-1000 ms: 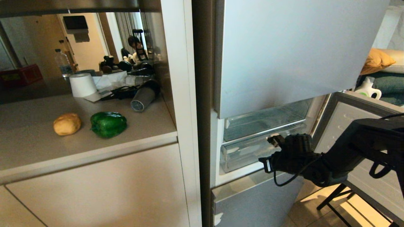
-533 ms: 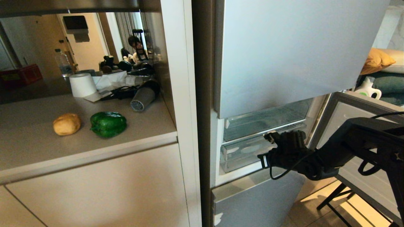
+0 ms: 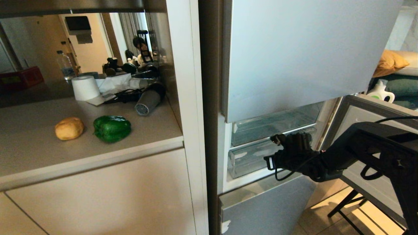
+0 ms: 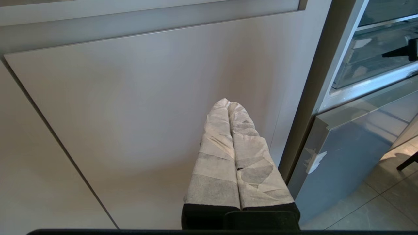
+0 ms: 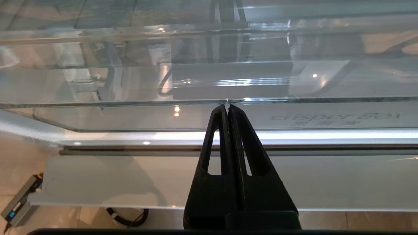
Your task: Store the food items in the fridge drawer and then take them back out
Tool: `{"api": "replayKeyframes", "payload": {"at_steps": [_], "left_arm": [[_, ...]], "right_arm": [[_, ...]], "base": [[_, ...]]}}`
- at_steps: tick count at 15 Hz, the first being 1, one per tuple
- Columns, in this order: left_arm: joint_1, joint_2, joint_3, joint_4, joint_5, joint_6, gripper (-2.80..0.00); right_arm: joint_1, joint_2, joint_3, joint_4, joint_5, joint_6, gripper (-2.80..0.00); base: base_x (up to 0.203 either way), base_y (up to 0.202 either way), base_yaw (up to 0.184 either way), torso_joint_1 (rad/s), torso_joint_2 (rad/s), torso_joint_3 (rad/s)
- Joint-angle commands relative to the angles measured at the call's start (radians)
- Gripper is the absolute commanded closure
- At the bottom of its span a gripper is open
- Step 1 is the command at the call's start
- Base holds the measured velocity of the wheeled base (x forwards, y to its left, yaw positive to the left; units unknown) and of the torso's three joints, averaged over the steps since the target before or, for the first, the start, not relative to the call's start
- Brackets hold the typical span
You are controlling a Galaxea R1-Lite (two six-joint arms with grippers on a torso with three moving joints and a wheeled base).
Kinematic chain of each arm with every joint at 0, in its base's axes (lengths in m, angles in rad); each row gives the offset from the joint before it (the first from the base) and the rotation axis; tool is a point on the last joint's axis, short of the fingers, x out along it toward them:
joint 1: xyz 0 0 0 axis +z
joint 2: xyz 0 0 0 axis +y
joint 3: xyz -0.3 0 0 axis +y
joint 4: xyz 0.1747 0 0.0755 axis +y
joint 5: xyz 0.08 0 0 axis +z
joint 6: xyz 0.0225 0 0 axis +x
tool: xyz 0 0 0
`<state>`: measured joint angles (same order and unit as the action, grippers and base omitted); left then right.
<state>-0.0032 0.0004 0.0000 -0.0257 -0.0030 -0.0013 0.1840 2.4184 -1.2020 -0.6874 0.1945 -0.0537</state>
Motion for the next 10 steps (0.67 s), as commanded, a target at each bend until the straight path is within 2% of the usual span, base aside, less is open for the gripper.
{"api": "replayKeyframes", "payload": {"at_steps": [1, 6, 8, 10], "left_arm": [[0.0, -0.002, 0.011, 0.0, 0.0, 0.0, 0.0], [0.0, -0.002, 0.011, 0.0, 0.0, 0.0, 0.0], [0.0, -0.002, 0.011, 0.0, 0.0, 0.0, 0.0], [0.0, -0.002, 0.01, 0.0, 0.0, 0.0, 0.0]], "right_arm": [[0.0, 0.02, -0.026, -0.006, 0.002, 0.001, 0.0], [0.0, 0.048, -0.078, -0.004, 0.002, 0.014, 0.0], [0.001, 0.017, -0.034, -0.004, 0.002, 0.013, 0.0], [0.001, -0.068, 0.066, -0.007, 0.002, 0.011, 0.0]], "base": [[0.0, 0.0, 0.0, 0.0, 0.0, 0.0], [0.0, 0.0, 0.0, 0.0, 0.0, 0.0], [0.0, 0.0, 0.0, 0.0, 0.0, 0.0], [0.0, 0.0, 0.0, 0.0, 0.0, 0.0]]}}
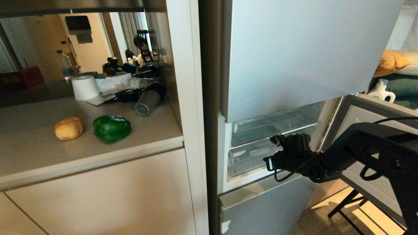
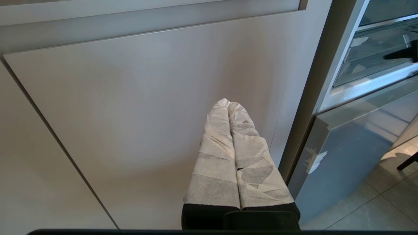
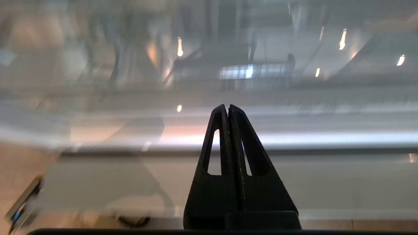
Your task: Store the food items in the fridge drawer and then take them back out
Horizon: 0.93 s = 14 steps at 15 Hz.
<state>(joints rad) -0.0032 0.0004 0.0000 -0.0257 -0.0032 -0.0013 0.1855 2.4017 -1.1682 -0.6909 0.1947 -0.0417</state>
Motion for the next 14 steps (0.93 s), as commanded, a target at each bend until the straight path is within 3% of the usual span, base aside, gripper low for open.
{"api": "replayKeyframes", "payload": {"at_steps": [1, 9, 14], "left_arm": [[0.0, -0.002, 0.011, 0.0, 0.0, 0.0, 0.0], [0.0, -0.002, 0.011, 0.0, 0.0, 0.0, 0.0], [0.0, -0.002, 0.011, 0.0, 0.0, 0.0, 0.0]], "right_arm": [[0.0, -0.103, 0.084, -0.005, 0.002, -0.002, 0.0], [0.0, -0.639, 0.543, 0.011, -0.014, 0.001, 0.0], [-0.018, -1.007, 0.811, 0.026, -0.196, 0.004, 0.0]], "base": [[0.0, 0.0, 0.0, 0.0, 0.0, 0.0], [0.0, 0.0, 0.0, 0.0, 0.0, 0.0], [0.0, 0.0, 0.0, 0.0, 0.0, 0.0]]}}
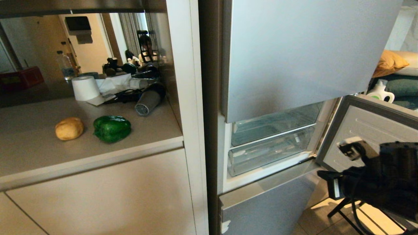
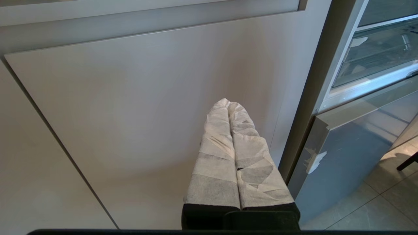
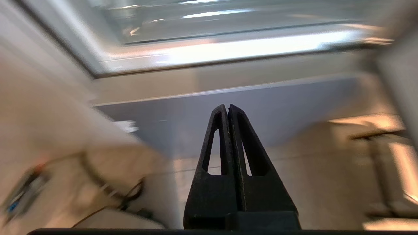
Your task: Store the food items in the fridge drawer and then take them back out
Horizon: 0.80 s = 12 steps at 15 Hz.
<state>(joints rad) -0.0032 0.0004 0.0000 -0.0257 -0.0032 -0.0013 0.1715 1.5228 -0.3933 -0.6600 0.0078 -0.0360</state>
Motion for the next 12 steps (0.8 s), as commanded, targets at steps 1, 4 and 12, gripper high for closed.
{"api": "replayKeyframes", "payload": {"at_steps": [1, 4, 12], "left_arm": [[0.0, -0.002, 0.011, 0.0, 0.0, 0.0, 0.0], [0.0, -0.002, 0.011, 0.0, 0.0, 0.0, 0.0], [0.0, -0.002, 0.011, 0.0, 0.0, 0.0, 0.0]], "right_arm": [[-0.01, -0.192, 0.066, -0.003, -0.043, 0.003, 0.0], [-0.047, -0.293, 0.129, -0.001, -0.177, 0.052, 0.0], [-0.956, -0.423, 0.049, 0.02, 0.154, 0.104, 0.0]], "base": [[0.0, 0.0, 0.0, 0.0, 0.0, 0.0], [0.0, 0.0, 0.0, 0.0, 0.0, 0.0], [0.0, 0.0, 0.0, 0.0, 0.0, 0.0]]}}
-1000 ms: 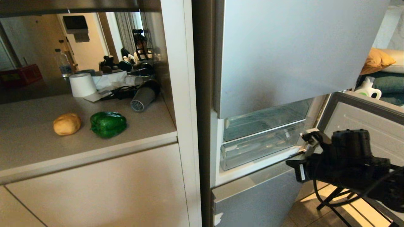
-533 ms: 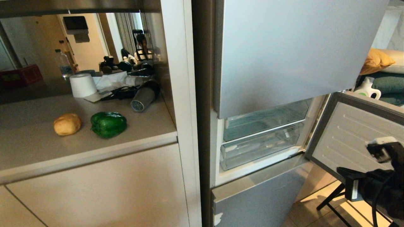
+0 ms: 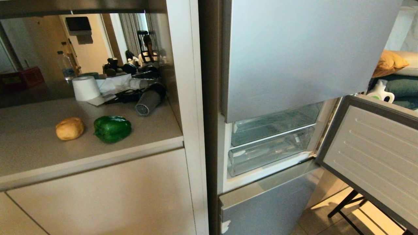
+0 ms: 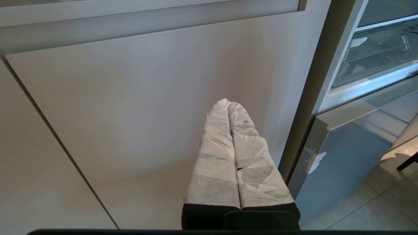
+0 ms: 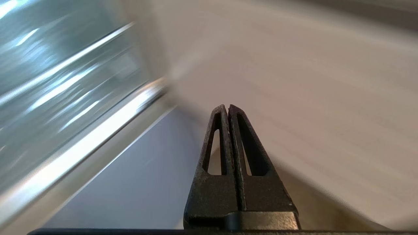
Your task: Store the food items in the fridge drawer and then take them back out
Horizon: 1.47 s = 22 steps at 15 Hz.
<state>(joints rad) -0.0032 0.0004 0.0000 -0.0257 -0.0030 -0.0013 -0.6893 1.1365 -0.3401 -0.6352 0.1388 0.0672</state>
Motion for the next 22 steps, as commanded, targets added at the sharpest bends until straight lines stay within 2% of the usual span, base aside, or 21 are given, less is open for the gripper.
{"api": "replayKeyframes", "payload": {"at_steps": [1, 3, 6, 9, 11, 14, 16, 19, 21, 22], "left_arm": [[0.0, -0.002, 0.011, 0.0, 0.0, 0.0, 0.0], [0.0, -0.002, 0.011, 0.0, 0.0, 0.0, 0.0], [0.0, -0.002, 0.011, 0.0, 0.0, 0.0, 0.0], [0.0, -0.002, 0.011, 0.0, 0.0, 0.0, 0.0], [0.0, -0.002, 0.011, 0.0, 0.0, 0.0, 0.0], [0.0, -0.002, 0.011, 0.0, 0.0, 0.0, 0.0], [0.0, -0.002, 0.011, 0.0, 0.0, 0.0, 0.0], [0.0, -0.002, 0.011, 0.0, 0.0, 0.0, 0.0], [0.0, -0.002, 0.011, 0.0, 0.0, 0.0, 0.0], [0.0, -0.002, 0.011, 0.0, 0.0, 0.0, 0.0]], "right_arm": [[-0.213, -0.084, -0.005, -0.001, 0.089, 0.002, 0.0], [-0.406, -0.191, -0.005, 0.001, 0.178, 0.004, 0.0], [-0.648, -0.249, -0.016, 0.002, 0.233, 0.018, 0.0], [-0.831, -0.208, -0.032, 0.004, 0.297, 0.041, 0.0], [-0.91, -0.131, -0.044, 0.003, 0.338, 0.045, 0.0], [-0.936, -0.039, -0.071, -0.006, 0.394, 0.039, 0.0], [-0.937, -0.044, -0.07, -0.009, 0.466, 0.037, 0.0], [-0.911, -0.095, -0.04, -0.005, 0.512, 0.034, 0.0], [-0.803, -0.146, -0.001, -0.006, 0.564, 0.03, 0.0], [-0.702, -0.166, 0.014, -0.005, 0.569, 0.026, 0.0]], "base": [[0.0, 0.0, 0.0, 0.0, 0.0, 0.0], [0.0, 0.0, 0.0, 0.0, 0.0, 0.0], [0.0, 0.0, 0.0, 0.0, 0.0, 0.0], [0.0, 0.0, 0.0, 0.0, 0.0, 0.0], [0.0, 0.0, 0.0, 0.0, 0.0, 0.0], [0.0, 0.0, 0.0, 0.0, 0.0, 0.0], [0.0, 0.0, 0.0, 0.0, 0.0, 0.0], [0.0, 0.0, 0.0, 0.0, 0.0, 0.0], [0.0, 0.0, 0.0, 0.0, 0.0, 0.0], [0.0, 0.0, 0.0, 0.0, 0.0, 0.0]]}}
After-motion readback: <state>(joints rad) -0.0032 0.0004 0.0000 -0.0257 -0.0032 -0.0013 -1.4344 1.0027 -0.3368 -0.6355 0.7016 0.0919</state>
